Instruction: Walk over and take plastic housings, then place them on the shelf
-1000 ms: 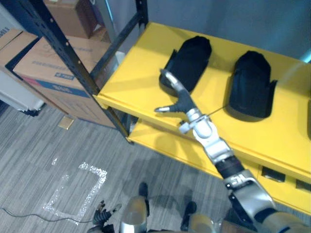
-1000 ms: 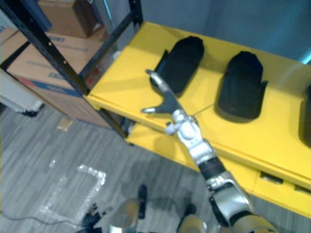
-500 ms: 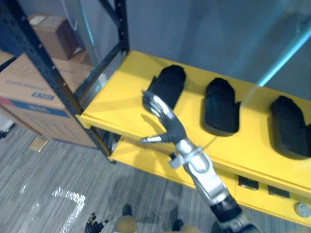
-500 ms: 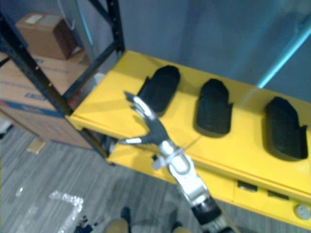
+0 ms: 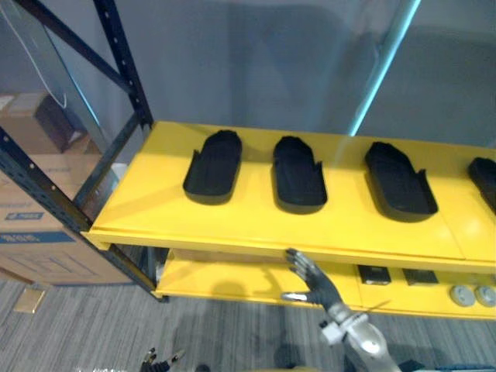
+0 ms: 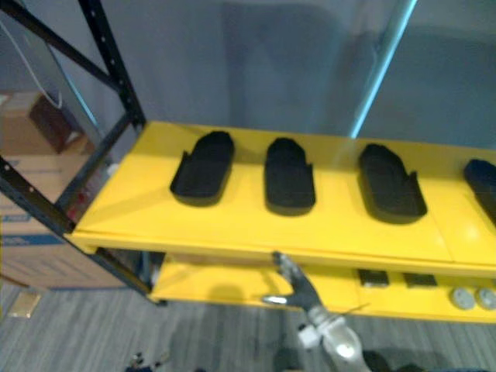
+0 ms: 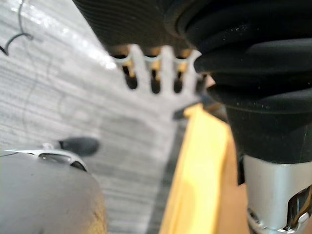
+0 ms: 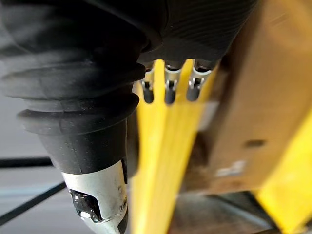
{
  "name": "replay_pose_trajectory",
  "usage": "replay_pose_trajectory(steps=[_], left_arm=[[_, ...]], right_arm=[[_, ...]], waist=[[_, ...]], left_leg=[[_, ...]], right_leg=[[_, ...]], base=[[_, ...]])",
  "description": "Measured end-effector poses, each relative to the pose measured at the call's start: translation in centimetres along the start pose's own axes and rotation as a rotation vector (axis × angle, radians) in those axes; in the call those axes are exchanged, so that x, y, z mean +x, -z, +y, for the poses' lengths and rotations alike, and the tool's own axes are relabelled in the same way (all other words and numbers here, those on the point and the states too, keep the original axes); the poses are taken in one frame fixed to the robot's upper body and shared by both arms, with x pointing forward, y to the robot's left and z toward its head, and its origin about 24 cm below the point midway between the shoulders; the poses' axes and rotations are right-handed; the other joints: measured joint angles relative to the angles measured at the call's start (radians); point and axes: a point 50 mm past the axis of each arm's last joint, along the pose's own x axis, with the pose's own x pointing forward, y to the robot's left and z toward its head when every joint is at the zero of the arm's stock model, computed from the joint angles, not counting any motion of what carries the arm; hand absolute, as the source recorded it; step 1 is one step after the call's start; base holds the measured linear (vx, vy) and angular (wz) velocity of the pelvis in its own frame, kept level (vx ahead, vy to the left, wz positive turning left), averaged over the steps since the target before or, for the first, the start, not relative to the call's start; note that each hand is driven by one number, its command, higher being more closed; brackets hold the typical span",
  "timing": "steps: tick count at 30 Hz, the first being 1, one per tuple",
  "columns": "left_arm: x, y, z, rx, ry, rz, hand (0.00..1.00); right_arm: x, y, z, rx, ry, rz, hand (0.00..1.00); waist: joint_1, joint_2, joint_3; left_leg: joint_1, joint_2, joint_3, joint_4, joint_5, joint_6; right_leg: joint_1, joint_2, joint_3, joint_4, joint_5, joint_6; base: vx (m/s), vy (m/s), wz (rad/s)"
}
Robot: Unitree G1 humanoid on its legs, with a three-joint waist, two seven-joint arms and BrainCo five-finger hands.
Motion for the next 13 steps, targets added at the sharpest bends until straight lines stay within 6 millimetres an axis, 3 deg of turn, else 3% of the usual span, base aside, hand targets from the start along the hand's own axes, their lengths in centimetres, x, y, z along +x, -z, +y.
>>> replay_pose_trajectory(steps=[4, 8, 13], left_arm=[[0.1, 0.0, 0.1, 0.067, 0.018, 0.007, 0.00], [0.5, -0.8, -0.2, 0.124, 0.041, 0.006, 0.00], [0.8, -1.5, -1.0, 0.134, 0.059, 0.019, 0.00]], right_arm=[[-2.1, 5.5, -0.9, 0.087, 0.060, 0.248, 0.00], [-4.5, 10.6, -0.1, 0.202, 0.135, 0.466, 0.00], [-6.0, 14.4, 0.1, 0.307, 0.343, 0.672, 0.00]], waist=[[-0.027, 0.005, -0.007], [-0.044, 0.003, -0.011], [-0.053, 0.014, -0.018]], left_leg=[[0.000, 0.007, 0.038, 0.000, -0.007, -0.008], [0.014, 0.017, 0.066, 0.000, -0.009, -0.011], [0.042, 0.015, 0.101, 0.000, -0.010, -0.014]], right_leg=[[-0.026, 0.014, 0.037, -0.003, 0.002, -0.004], [-0.025, 0.024, 0.059, -0.017, 0.022, -0.006], [-0.006, 0.031, 0.088, -0.033, 0.032, -0.006]], base=[[-0.04, 0.001, -0.28], [0.04, -0.007, -0.20], [0.04, 0.002, -0.20]])
